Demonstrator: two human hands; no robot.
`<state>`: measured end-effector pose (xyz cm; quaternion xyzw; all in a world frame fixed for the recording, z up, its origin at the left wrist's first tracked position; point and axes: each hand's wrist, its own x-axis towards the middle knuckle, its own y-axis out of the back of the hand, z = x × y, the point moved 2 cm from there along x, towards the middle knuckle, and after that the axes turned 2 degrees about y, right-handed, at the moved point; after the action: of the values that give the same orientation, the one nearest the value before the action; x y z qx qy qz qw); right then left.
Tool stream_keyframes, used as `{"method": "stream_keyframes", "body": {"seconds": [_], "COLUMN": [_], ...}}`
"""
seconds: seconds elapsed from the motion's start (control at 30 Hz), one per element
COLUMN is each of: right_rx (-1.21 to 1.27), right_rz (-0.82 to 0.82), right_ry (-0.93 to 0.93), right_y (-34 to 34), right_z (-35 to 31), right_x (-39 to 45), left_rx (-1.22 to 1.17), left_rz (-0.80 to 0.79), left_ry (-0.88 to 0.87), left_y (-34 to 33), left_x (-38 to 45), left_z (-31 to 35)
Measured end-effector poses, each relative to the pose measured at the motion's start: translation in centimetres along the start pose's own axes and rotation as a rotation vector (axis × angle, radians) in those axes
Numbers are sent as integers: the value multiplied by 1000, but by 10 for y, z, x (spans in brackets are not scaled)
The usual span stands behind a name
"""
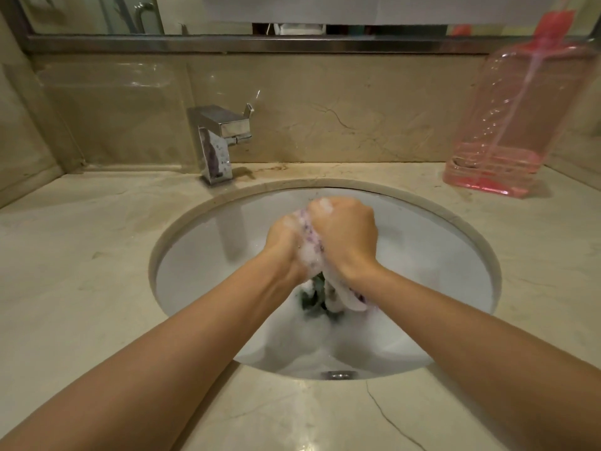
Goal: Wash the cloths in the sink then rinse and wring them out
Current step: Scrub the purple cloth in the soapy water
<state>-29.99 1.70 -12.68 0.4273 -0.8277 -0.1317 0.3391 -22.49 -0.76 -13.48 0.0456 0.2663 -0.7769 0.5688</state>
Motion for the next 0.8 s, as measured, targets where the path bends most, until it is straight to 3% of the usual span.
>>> {"method": "stream_keyframes", "body": {"seconds": [0.1,0.2,0.33,0.43,0.5,0.6,0.7,0.8], "right_rx": [19,26,44,25,-37,-41,117,398], "right_rz": [-14,22,12,2,30,23,-165,-547], "right_ry": [82,-62,139,-26,-77,-54,-121,-241], "right_y": [-1,3,-2,1,5,3,4,8], "right_z": [-5,-1,-11,3,10,21,43,51], "right_x": [-8,3,-14,5,21,22,28,27], "left_rx": [-13,92,27,194,87,87,225,380], "left_rz": [33,46,70,-3,-81,0,128,259], "left_ry": [-28,-43,-73,-118,-78,-142,-273,-436], "left_y": [1,-2,5,1,-4,-4,5,16], "left_x": [4,-9,4,-3,-3,-4,9,12], "left_z": [0,2,2,-1,0,8,10,21]}}
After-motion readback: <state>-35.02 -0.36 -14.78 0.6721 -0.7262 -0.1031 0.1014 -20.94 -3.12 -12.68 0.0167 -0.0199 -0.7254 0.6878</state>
